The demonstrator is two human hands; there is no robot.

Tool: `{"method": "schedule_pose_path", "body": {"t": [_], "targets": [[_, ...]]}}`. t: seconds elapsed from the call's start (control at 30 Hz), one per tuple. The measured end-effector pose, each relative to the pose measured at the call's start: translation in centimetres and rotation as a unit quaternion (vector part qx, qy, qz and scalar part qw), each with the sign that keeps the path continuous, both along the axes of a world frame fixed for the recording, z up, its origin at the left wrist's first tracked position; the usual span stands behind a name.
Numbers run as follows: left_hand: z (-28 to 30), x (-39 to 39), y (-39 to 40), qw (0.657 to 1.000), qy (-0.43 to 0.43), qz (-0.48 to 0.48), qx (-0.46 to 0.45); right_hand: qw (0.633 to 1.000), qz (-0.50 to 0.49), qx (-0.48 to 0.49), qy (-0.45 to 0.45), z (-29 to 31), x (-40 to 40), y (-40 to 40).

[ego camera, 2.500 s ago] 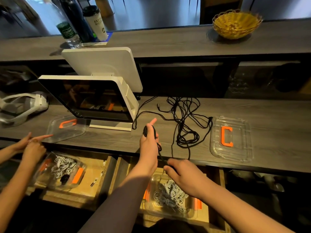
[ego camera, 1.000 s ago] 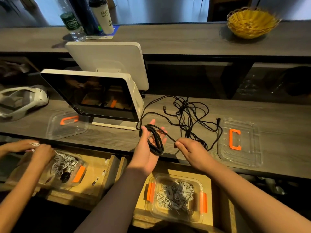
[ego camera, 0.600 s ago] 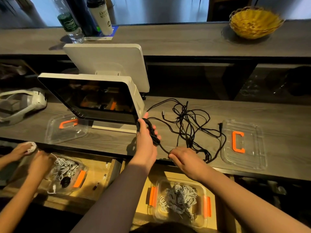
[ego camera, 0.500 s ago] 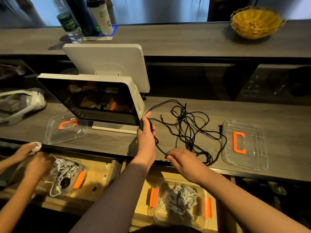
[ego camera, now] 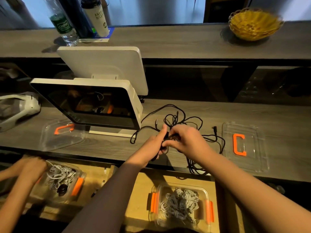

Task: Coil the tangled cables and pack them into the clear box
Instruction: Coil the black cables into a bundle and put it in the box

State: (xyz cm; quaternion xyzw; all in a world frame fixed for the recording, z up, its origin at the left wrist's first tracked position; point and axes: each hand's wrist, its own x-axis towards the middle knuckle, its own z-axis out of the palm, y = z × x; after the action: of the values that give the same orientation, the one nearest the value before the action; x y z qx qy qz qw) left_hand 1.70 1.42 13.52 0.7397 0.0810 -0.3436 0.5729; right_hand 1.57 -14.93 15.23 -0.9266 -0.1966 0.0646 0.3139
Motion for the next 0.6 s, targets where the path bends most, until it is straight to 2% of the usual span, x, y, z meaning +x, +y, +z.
{"method": "schedule_pose_path", "body": {"t": [0.07,0.17,0.27,0.37,0.53,0.6], "targets": [[-0.4,-0.2,0.5,0.997,0.041,-0.040,-0.048,1.000,-0.016,0.025,0.008,0.3,1.3,-0.3],[-0.8,-0.4,0.8,0.995,0.058,-0.060,-0.045,0.998,0.003,0.056,-0.009,0.4,2.7,0.0],[-1.3,-0.4,0.7,0.998,0.034,0.024,-0.056,0.999,0.018,0.037,-0.012,-0.2,3.7,0.3],[-1.5,-0.5,1.0,0.985,-0.030,0.131,-0.105,0.999,-0.010,-0.017,0.028,-2.1,5.0,-0.4],[-1.4,-1.3,0.9,0.965,-0.100,0.206,-0.129,0.990,-0.083,-0.105,0.040,-5.3,6.5,-0.8],[-0.4,-1.2,0.2,0.963,-0.110,0.214,-0.119,0.986,-0.122,-0.085,0.070,-6.6,6.7,-1.1]]}}
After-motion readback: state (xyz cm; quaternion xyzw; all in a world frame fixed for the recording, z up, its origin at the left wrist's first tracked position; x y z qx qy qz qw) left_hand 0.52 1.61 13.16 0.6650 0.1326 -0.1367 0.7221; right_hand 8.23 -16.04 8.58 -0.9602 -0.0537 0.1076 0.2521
